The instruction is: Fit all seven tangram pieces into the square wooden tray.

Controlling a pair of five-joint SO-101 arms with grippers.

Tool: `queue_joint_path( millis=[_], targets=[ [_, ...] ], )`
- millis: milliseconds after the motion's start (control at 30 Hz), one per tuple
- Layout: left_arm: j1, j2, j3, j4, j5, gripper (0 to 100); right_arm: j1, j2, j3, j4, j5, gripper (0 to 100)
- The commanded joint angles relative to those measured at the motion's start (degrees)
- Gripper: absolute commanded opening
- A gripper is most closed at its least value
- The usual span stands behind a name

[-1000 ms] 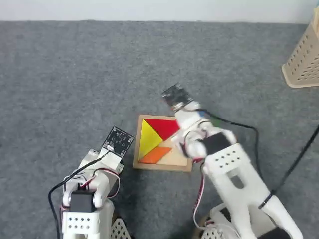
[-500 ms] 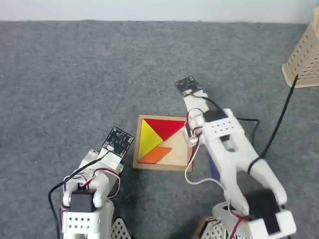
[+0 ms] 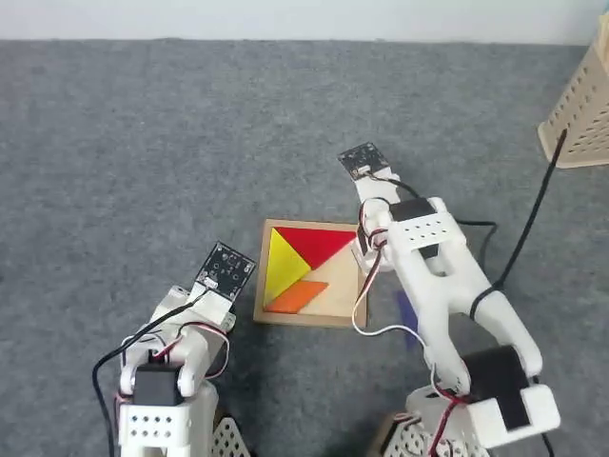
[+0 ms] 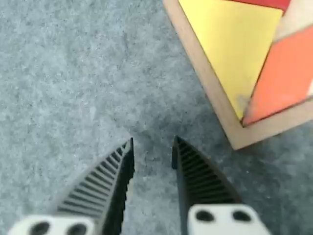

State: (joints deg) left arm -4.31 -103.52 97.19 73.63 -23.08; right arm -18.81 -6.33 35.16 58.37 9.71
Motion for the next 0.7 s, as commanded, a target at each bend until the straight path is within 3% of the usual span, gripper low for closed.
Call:
queue_joint_path(
  millis=[0,100,233,533,667],
  targets=[
    [-0.26,-1.23,-0.66,-0.09,0.62,12,2.07,-1.54,-3.87,1.71,2.81,13.8],
    [-0.26,-1.23,-0.66,-0.09,0.62,12,6.11,-1.01,-7.91,6.20,8.70,13.9],
    [-0.26,-1.23,-0.66,-0.09,0.62,12,8.04,-1.36,-8.79,7.34,9.23,13.9],
    [-0.26,-1.23,-0.66,-0.09,0.62,12,-13.05,-1.36,-5.71,6.90,-1.32,12.8],
    [-0.26,-1.23,-0.66,-0.09,0.62,12,-15.52,-1.27,-3.78,2.42,-5.19,0.0]
  ],
)
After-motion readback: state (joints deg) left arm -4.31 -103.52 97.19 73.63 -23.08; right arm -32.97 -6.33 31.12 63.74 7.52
